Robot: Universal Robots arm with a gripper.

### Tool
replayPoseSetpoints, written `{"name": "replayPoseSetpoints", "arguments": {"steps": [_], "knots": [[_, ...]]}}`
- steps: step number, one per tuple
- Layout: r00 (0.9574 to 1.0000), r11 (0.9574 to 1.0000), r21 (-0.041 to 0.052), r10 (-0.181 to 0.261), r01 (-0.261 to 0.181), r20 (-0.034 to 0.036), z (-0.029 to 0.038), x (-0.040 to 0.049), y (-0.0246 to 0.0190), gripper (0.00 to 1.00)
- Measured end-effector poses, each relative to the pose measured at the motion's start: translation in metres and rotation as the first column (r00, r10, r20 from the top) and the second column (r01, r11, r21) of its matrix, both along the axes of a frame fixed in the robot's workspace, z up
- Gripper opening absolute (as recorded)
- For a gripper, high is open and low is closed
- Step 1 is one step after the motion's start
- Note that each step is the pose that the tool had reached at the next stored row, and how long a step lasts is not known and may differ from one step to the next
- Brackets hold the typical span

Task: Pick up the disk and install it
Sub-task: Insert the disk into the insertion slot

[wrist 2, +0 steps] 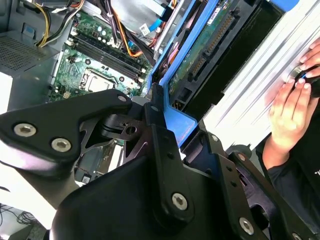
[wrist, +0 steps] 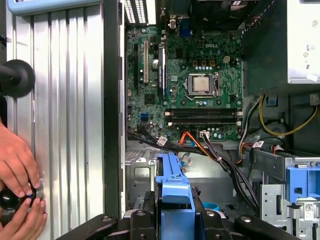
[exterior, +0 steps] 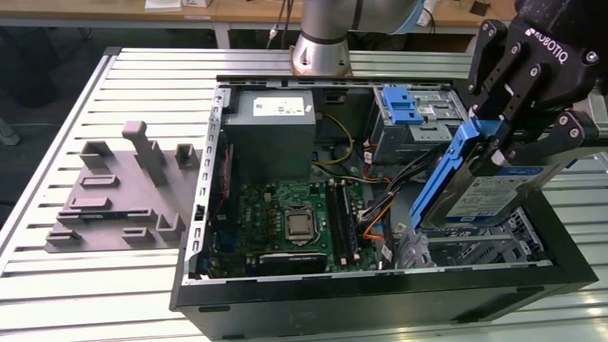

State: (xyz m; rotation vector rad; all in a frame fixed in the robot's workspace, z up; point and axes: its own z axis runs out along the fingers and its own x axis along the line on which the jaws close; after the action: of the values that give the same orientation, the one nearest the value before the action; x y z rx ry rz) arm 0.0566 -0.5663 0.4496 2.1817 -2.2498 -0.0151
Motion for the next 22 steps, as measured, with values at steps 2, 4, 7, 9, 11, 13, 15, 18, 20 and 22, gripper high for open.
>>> {"name": "replayPoseSetpoints", "arguments": {"steps": [2, 4, 7, 9, 11, 13, 15, 18, 20, 22], "knots": [[1.0, 1.0, -0.0002, 0.0, 0.0, 0.0, 0.0, 0.0, 0.0, 0.36], [1.0, 1.0, -0.0003, 0.0, 0.0, 0.0, 0.0, 0.0003, 0.0, 0.36], [1.0, 1.0, -0.0001, 0.0, 0.0, 0.0, -0.0004, 0.0034, -0.0001, 0.36], [1.0, 1.0, -0.0004, 0.0, 0.0, 0.0, -0.0007, 0.0055, 0.0, 0.36], [1.0, 1.0, -0.0003, 0.0, 0.0, 0.0, -0.0014, 0.0069, 0.0, 0.36], [1.0, 1.0, -0.0003, 0.0, 0.0, 0.0, -0.0027, 0.01, 0.0, 0.36], [1.0, 1.0, -0.0003, 0.0, 0.0, 0.0, -0.0033, 0.0113, -0.0001, 0.36], [1.0, 1.0, -0.0003, 0.0, 0.0, 0.0, -0.0044, 0.0135, 0.0, 0.36], [1.0, 1.0, -0.0003, 0.0, 0.0, 0.0, -0.005, 0.0144, -0.0001, 0.36], [1.0, 1.0, -0.0002, 0.0, 0.0, 0.0, -0.0056, 0.016, 0.0, 0.36]]}}
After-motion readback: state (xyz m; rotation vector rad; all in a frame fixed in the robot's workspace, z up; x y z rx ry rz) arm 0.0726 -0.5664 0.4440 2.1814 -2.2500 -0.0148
